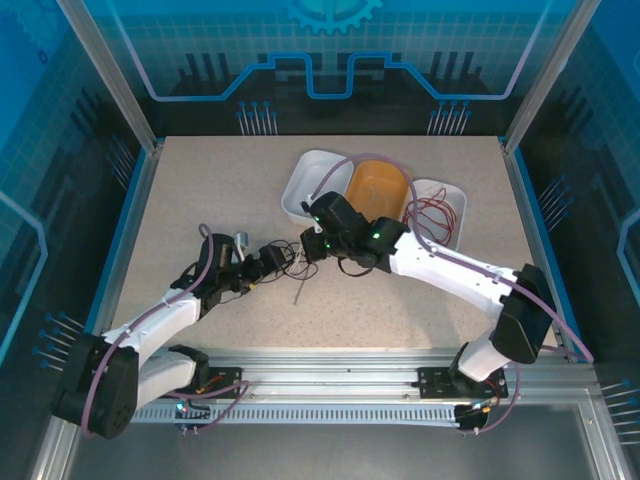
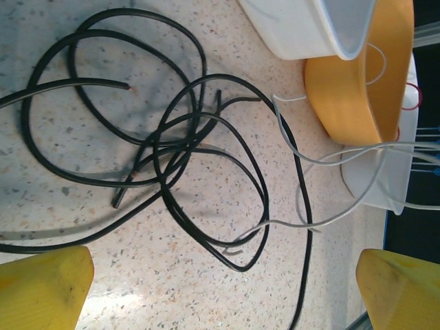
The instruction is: Untangle the cables
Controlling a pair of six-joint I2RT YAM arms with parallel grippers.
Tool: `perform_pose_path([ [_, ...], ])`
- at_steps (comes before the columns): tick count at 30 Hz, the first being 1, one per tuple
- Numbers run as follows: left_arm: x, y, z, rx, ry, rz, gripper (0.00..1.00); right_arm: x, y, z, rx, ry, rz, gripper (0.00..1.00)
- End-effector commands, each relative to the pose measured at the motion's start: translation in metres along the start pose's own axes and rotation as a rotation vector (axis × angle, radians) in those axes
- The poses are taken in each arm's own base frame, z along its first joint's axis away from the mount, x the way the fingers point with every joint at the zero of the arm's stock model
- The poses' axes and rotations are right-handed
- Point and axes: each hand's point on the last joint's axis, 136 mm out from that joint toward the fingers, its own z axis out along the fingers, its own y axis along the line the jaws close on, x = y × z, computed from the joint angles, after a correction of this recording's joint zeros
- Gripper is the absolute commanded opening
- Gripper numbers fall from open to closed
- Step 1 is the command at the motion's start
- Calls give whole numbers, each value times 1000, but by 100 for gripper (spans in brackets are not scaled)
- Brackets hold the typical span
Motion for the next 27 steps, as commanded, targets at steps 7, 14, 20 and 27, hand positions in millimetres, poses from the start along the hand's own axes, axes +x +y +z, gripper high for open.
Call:
perform_pose_path([
  [7, -14, -58, -25, 198, -74, 179, 98, -27, 20, -33, -80, -149, -123, 0],
  [14, -17, -76, -38, 257, -105, 273, 85, -27, 21, -32, -83, -144, -143, 0],
  [20, -29, -90, -45, 284, -182, 365, 83, -27, 26, -32, -106, -142, -148, 0],
  [27, -30, -100, -34, 316, -169, 497, 78, -27, 31, -33, -135, -139, -145, 0],
])
